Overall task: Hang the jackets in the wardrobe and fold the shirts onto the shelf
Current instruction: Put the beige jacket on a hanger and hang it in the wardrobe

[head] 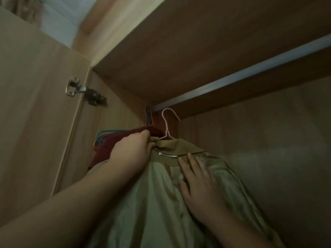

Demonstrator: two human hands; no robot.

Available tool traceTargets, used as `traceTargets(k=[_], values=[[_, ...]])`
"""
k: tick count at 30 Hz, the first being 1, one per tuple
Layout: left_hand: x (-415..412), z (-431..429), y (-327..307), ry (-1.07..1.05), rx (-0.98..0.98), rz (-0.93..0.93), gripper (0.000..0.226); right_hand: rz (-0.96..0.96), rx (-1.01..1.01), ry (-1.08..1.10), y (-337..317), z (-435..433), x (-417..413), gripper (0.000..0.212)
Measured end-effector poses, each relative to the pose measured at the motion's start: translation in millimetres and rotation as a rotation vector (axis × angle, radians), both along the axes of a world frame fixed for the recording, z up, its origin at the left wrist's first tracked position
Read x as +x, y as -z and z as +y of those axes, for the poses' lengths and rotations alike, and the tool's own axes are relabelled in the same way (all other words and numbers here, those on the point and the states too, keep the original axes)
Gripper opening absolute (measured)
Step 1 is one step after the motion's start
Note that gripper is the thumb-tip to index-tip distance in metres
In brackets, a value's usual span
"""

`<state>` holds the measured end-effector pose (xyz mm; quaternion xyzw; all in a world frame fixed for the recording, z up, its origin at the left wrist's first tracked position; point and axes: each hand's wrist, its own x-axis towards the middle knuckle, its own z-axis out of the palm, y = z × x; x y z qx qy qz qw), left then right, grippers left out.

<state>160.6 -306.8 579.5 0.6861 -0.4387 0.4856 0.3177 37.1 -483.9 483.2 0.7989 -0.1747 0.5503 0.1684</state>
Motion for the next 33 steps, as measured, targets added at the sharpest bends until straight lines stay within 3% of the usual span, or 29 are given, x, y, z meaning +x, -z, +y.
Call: traceTargets(k=[5, 11, 17, 24, 29, 33], values=[[6.7, -16.7, -45.3, -0.064, -0.095, -0.080, 0.020, -0.031, 0.045, -0.029, -56.9, -16.3, 29.8, 0.058], [41.2, -28.7, -82.0, -0.055, -0.124, 0.014, 0.020, -0.010, 0.052, -0.050, -94.4, -21.6, 62.4, 0.056], [59.2, -38.7, -105.6, -0.002, -0.074, 0.059, 0.011, 0.077, 0.133, -0.069, -97.3, -27.8, 88.7, 0.058], [62.5, -53.4, -83.5, -0.013, -0.010, 0.008, 0.006, 0.171, 0.200, 0.002, -82.1, -10.0, 83.9, 0.058], [56.2, -49.4, -52.5, -0.097, -0.076, -0.113, 0.025, 0.185, 0.215, 0.078, -50.9, 1.6, 62.5, 0.063], [39.6, -48.0, 1.4, -0.094, 0.086, -0.178, 0.058, 0.165, 0.252, 0.187, -8.1, 20.5, 22.7, 0.064]])
